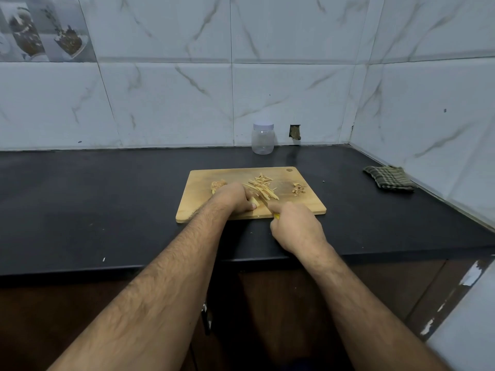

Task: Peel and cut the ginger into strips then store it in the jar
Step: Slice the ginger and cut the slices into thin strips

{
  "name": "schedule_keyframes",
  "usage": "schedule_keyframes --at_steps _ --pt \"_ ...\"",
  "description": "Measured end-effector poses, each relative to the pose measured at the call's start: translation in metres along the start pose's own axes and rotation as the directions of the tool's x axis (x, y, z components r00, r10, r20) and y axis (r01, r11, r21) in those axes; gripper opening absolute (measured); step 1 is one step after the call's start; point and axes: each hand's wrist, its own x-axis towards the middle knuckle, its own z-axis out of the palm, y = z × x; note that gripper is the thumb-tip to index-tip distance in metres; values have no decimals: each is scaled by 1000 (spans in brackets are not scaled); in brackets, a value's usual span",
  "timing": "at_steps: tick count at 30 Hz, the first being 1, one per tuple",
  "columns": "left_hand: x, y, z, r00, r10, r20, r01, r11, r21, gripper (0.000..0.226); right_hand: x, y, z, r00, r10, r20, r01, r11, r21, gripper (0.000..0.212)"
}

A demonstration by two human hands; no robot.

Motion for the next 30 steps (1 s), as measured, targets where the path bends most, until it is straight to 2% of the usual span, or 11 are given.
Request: schedule_keyframes --at_steps 7,25,30 --pt "4 -4 5 1000 11 -21 -12 999 -33 28 13 -11 9 1000 -8 -26 10 997 79 51" --pt "1 -5 6 998 6 -58 -9 999 -46 32 1 -8 6 999 -34 28 35 999 -16 48" --pt "-1 -4 7 999 5 -51 -7 999 -35 35 -13 2 3 998 5 58 -3 999 -32 46"
